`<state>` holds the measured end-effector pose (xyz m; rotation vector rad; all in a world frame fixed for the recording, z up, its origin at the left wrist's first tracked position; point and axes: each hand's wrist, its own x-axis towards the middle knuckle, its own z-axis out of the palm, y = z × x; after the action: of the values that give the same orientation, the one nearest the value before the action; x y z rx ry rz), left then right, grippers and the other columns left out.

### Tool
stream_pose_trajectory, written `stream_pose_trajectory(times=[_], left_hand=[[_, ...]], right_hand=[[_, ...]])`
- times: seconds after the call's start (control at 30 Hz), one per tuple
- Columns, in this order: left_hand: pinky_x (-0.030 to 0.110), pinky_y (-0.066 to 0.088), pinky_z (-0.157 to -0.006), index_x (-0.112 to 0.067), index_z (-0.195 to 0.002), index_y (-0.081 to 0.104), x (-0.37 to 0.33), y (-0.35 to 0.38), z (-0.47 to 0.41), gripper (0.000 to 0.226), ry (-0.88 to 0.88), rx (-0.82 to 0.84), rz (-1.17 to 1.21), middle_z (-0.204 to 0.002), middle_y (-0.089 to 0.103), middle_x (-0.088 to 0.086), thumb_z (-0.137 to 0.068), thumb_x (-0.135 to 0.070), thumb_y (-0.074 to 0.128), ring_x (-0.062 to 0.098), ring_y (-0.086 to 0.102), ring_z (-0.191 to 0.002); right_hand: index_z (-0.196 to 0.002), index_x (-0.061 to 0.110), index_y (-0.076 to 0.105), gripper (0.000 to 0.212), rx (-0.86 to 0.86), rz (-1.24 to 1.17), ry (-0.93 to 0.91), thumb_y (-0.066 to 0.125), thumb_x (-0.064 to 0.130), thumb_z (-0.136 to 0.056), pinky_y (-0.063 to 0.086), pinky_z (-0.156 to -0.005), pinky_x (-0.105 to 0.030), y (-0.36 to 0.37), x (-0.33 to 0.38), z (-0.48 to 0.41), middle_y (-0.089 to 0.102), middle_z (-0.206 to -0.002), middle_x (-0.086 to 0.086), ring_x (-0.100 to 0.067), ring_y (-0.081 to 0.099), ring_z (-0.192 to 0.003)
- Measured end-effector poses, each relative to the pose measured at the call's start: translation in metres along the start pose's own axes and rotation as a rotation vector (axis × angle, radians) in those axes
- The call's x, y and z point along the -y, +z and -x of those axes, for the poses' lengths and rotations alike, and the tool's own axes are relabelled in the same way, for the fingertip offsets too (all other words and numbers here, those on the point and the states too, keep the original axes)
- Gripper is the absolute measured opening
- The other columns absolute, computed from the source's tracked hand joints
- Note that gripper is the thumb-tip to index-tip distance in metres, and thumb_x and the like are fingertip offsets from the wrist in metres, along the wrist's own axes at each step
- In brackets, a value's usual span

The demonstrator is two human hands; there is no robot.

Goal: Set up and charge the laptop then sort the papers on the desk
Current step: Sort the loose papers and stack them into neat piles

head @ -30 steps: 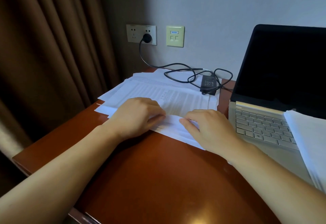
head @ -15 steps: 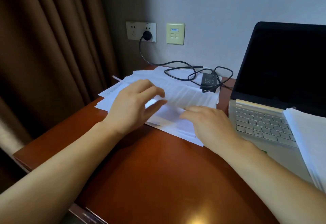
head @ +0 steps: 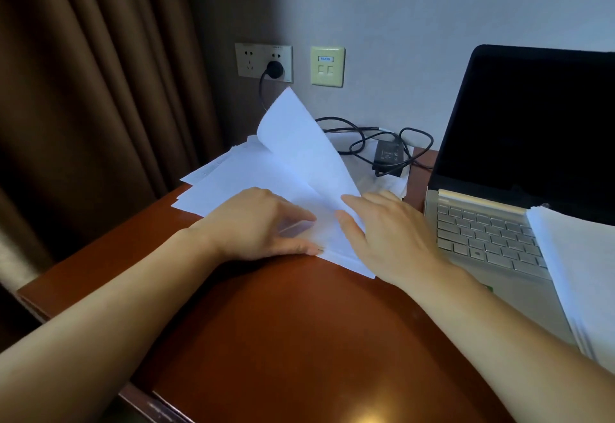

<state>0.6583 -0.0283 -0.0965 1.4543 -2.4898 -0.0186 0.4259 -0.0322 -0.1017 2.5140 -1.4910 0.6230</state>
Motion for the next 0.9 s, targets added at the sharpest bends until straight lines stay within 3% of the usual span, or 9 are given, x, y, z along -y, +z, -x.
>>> stream_pose_trajectory(times=[0.17,0.27,0.37,0.57,0.73,0.83,0.9], left_hand=[[0.031,0.054,-0.088,-0.037,-0.126,0.07,-0.004,0.003,-0.001,0.046,0.065,-0.058,-0.065,-0.12,0.073,-0.013,-0.092,-0.058,0.046,0.013,0.068,-0.102],[0.032,0.055,-0.082,-0.037,-0.126,0.07,-0.004,0.001,0.002,0.043,0.062,-0.069,-0.028,-0.112,0.074,-0.013,-0.088,-0.043,0.05,0.013,0.069,-0.098],[0.036,0.056,-0.078,-0.034,-0.119,0.072,-0.003,-0.001,0.003,0.043,0.074,-0.081,0.014,-0.107,0.074,-0.012,-0.088,-0.043,0.044,0.012,0.069,-0.094],[0.035,0.052,-0.083,-0.031,-0.114,0.072,-0.005,-0.001,0.001,0.055,0.049,-0.088,0.033,-0.11,0.073,-0.009,-0.098,-0.055,0.026,0.016,0.066,-0.096],[0.038,0.055,-0.072,-0.025,-0.101,0.078,0.003,0.001,0.0,0.033,0.051,-0.169,0.025,-0.092,0.075,-0.006,-0.096,-0.042,0.049,0.018,0.067,-0.081],[0.04,0.054,-0.065,-0.021,-0.088,0.076,0.006,0.003,0.0,0.026,0.04,-0.235,0.026,-0.081,0.072,-0.005,-0.089,-0.043,0.061,0.019,0.066,-0.073],[0.038,0.055,-0.067,-0.024,-0.093,0.076,0.004,0.002,0.001,0.024,0.035,-0.255,0.058,-0.085,0.074,-0.008,-0.088,-0.044,0.064,0.017,0.067,-0.077]], right_hand=[[-0.118,0.02,0.063,0.052,0.071,-0.003,-0.043,0.027,0.052,-0.1,0.044,-0.084,-0.034,-0.003,0.002,0.001,0.066,-0.106,0.003,-0.02,0.053,-0.109],[-0.112,0.021,0.066,0.058,0.034,-0.019,-0.047,0.026,0.061,-0.097,0.046,-0.081,-0.035,-0.002,0.001,0.001,0.069,-0.101,0.003,-0.02,0.057,-0.104],[-0.113,0.025,0.067,0.054,0.037,-0.036,-0.045,0.038,0.066,-0.092,0.046,-0.08,-0.033,-0.003,0.002,0.001,0.069,-0.103,0.006,-0.018,0.057,-0.105],[-0.116,0.022,0.07,0.03,-0.025,-0.06,-0.094,0.053,0.04,-0.098,0.045,-0.075,-0.033,0.001,-0.001,0.001,0.07,-0.101,0.004,-0.021,0.06,-0.1],[-0.1,0.022,0.074,0.032,-0.143,-0.136,-0.164,0.049,0.042,-0.095,0.05,-0.065,-0.03,0.004,0.0,0.001,0.07,-0.085,0.008,-0.019,0.063,-0.081],[-0.084,0.024,0.071,0.031,-0.129,-0.135,-0.194,0.044,0.037,-0.095,0.042,-0.06,-0.027,0.005,0.001,0.002,0.063,-0.071,0.008,-0.018,0.057,-0.072],[-0.077,0.021,0.067,0.029,-0.126,-0.107,-0.179,0.047,0.032,-0.094,0.039,-0.055,-0.027,0.008,0.0,0.001,0.06,-0.066,0.006,-0.019,0.055,-0.069]])
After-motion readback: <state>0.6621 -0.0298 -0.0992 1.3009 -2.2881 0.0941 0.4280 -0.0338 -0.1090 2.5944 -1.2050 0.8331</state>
